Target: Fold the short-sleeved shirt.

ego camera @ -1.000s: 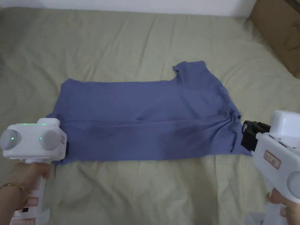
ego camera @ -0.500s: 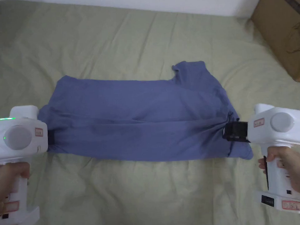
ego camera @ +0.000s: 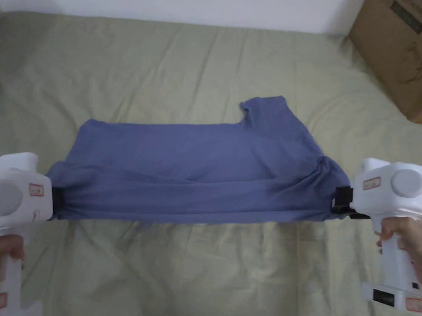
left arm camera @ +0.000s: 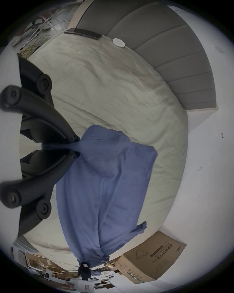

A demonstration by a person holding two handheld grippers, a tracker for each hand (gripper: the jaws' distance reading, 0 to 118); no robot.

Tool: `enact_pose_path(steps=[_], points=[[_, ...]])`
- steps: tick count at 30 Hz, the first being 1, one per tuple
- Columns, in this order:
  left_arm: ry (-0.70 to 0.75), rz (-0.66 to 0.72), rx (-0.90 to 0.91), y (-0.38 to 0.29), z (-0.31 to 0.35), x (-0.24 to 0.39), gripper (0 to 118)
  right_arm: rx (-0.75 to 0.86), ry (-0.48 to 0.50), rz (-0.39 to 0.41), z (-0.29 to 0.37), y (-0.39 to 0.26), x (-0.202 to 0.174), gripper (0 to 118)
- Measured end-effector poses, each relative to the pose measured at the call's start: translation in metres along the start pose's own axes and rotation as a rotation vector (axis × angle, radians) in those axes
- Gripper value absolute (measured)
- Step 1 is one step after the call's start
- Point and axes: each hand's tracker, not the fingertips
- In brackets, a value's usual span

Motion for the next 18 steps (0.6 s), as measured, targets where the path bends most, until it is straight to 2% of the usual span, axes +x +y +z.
enact_pose_path(steps=[5, 9, 10, 12, 13, 14, 15, 16, 17, 18], points=[[-0.019, 0.016, 0.011, -0.029, 0.031, -0.025, 4, -0.005, 0.074, -0.02, 0.032, -0.044, 0.016, 11], [-0.032, 0.065, -0.07, -0.076, 0.032, -0.039, 5, -0.031, 0.057, -0.05, 0.024, -0.103, 0.019, 12], [-0.016, 0.059, -0.086, -0.086, 0.028, -0.04, 8, -0.035, 0.055, -0.048, 0.021, -0.114, 0.02, 12], [0.022, 0.051, -0.141, -0.104, 0.019, -0.042, 32, -0.054, 0.046, -0.039, 0.013, -0.133, 0.02, 17], [0.049, 0.047, -0.154, -0.107, 0.017, -0.043, 40, -0.056, 0.03, -0.034, 0.011, -0.137, 0.021, 22], [0.091, 0.04, -0.154, -0.11, 0.015, -0.044, 49, -0.059, 0.002, -0.026, 0.012, -0.139, 0.02, 28], [0.108, 0.044, -0.143, -0.109, 0.016, -0.046, 89, -0.073, -0.049, 0.008, 0.012, -0.137, 0.019, 73], [0.115, 0.05, -0.119, -0.107, 0.021, -0.047, 106, -0.065, -0.07, 0.032, 0.015, -0.136, 0.018, 108], [0.117, 0.059, -0.057, -0.102, 0.03, -0.048, 108, 0.004, -0.079, 0.055, 0.025, -0.133, 0.019, 117], [0.112, 0.065, -0.017, -0.095, 0.039, -0.047, 108, 0.061, -0.077, 0.08, 0.037, -0.127, 0.018, 113]])
